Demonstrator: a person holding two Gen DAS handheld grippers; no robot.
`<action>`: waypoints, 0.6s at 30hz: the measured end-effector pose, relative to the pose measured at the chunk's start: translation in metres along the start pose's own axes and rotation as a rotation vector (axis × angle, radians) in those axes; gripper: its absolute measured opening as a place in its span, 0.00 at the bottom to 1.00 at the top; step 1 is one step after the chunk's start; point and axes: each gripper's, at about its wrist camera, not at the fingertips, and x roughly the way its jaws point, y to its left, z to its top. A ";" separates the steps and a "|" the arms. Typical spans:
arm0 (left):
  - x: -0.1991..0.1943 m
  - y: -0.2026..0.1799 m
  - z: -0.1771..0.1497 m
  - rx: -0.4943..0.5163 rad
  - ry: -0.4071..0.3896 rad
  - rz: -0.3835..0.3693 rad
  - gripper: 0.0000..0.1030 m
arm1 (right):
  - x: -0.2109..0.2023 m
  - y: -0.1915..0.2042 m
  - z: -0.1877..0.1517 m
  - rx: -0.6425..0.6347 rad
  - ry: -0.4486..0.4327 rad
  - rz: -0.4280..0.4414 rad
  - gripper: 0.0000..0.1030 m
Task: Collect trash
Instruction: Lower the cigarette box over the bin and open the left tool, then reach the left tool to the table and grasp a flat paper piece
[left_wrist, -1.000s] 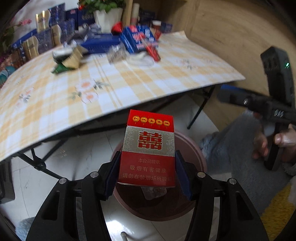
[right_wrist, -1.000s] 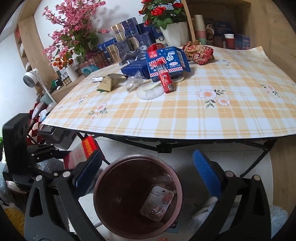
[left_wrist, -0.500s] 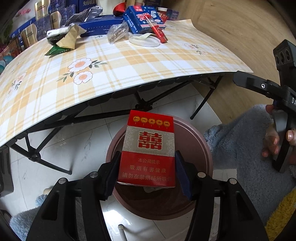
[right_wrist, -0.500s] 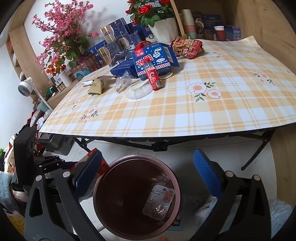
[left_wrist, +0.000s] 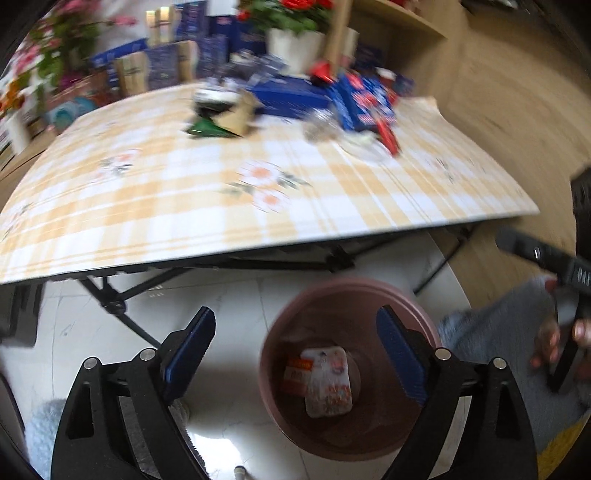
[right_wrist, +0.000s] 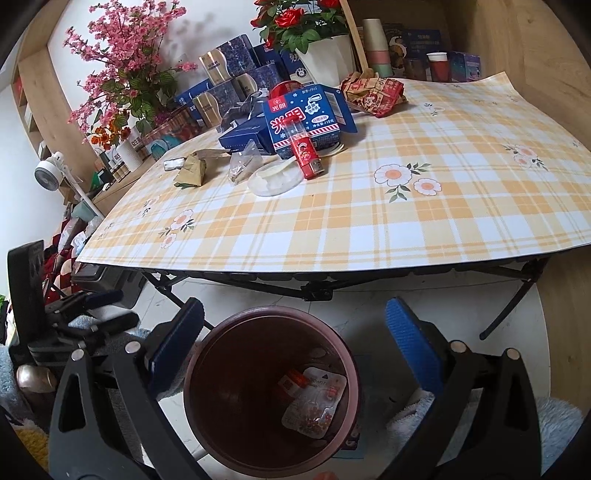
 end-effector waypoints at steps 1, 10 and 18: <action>-0.002 0.004 0.001 -0.018 -0.009 0.006 0.85 | 0.000 0.000 0.000 -0.001 -0.002 -0.001 0.94; -0.018 0.030 0.005 -0.155 -0.080 0.063 0.87 | -0.002 0.003 0.000 -0.019 -0.009 -0.024 0.94; -0.023 0.039 0.005 -0.187 -0.102 0.069 0.87 | -0.003 0.002 0.002 -0.006 -0.006 -0.053 0.95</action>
